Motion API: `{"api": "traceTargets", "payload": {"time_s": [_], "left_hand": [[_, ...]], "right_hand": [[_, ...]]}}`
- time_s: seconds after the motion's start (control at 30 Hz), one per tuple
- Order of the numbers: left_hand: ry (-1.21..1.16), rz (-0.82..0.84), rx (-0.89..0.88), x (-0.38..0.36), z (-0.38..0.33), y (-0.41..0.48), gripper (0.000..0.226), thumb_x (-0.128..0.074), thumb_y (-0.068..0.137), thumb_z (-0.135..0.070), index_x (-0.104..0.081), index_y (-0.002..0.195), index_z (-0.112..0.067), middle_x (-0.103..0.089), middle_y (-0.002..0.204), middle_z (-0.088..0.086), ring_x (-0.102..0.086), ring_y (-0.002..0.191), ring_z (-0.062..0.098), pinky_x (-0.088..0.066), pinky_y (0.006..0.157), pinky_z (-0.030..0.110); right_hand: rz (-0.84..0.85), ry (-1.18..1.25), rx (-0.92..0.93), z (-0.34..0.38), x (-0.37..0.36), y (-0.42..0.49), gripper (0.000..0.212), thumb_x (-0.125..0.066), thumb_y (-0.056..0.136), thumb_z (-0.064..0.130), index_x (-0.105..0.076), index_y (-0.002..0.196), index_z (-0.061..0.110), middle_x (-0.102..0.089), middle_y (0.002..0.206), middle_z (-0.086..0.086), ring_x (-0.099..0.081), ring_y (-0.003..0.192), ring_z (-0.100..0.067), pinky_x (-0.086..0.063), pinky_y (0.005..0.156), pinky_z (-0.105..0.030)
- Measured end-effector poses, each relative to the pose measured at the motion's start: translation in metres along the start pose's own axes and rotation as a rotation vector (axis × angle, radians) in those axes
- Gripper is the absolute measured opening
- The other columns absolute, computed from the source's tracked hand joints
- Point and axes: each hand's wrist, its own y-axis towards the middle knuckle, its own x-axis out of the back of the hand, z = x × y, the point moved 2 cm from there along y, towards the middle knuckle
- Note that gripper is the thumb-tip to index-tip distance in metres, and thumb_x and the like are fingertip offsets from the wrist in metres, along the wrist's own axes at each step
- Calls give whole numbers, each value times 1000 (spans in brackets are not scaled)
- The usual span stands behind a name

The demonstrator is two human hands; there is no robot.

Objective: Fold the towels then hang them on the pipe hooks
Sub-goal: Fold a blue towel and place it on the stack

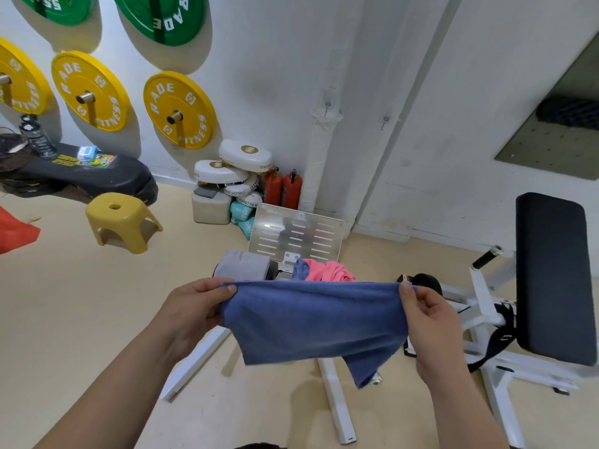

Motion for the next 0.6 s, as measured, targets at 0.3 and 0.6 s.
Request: {"api": "traceTargets", "payload": {"time_s": [0.3, 0.6], "left_hand": [[-99, 34, -4, -71, -3, -50, 10, -73, 89, 0, -76, 99, 0, -79, 86, 18, -73, 72, 26, -64, 73, 39], [20, -10, -198, -89, 16, -80, 24, -70, 94, -4, -80, 106, -21, -82, 90, -9, -72, 77, -5, -53, 65, 9]], "right_hand": [[227, 48, -51, 11, -46, -33, 13, -74, 94, 18, -81, 84, 18, -75, 84, -21, -66, 75, -28, -59, 77, -61], [391, -22, -14, 15, -83, -75, 5, -80, 87, 11, -81, 85, 16, -80, 81, -6, -77, 82, -28, -62, 86, -56]]}}
